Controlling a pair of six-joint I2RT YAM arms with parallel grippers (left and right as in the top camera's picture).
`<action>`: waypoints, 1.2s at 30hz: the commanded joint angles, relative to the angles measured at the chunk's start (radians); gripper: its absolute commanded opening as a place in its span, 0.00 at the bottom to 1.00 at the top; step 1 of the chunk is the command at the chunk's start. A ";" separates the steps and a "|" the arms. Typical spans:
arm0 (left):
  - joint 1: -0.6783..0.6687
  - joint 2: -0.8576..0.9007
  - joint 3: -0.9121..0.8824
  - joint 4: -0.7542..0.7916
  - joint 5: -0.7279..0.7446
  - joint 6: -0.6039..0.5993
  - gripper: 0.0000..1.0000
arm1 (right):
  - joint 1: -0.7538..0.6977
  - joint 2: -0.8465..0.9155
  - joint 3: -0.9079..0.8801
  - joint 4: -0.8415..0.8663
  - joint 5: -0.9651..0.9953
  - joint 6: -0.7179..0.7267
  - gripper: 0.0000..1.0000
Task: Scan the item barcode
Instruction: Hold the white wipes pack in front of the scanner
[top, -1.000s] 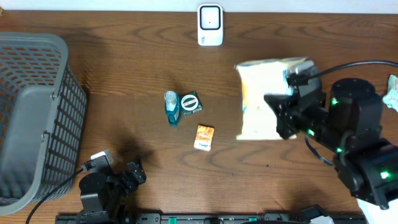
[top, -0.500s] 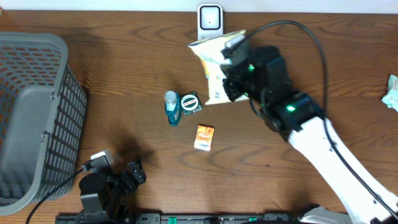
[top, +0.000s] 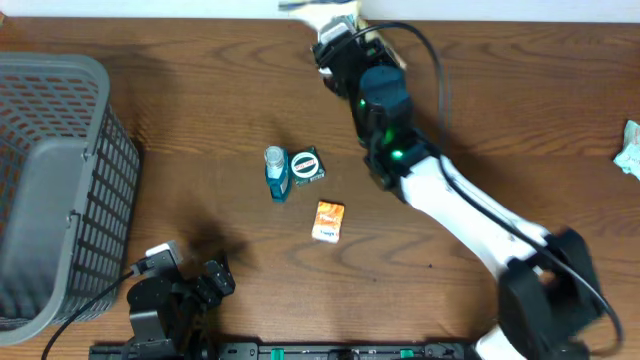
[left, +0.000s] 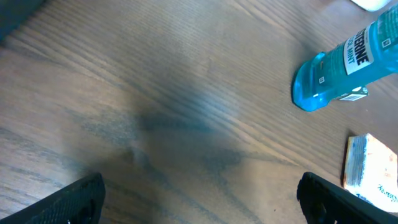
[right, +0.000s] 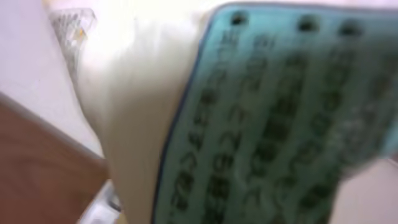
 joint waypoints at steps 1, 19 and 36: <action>-0.004 -0.001 -0.010 -0.038 -0.009 0.002 0.98 | -0.009 0.113 0.048 0.168 0.127 -0.270 0.01; -0.004 -0.001 -0.010 -0.038 -0.009 0.002 0.98 | -0.046 0.687 0.660 0.026 0.172 -0.341 0.01; -0.004 -0.001 -0.010 -0.038 -0.009 0.002 0.98 | -0.043 0.712 0.660 0.205 0.177 -0.427 0.01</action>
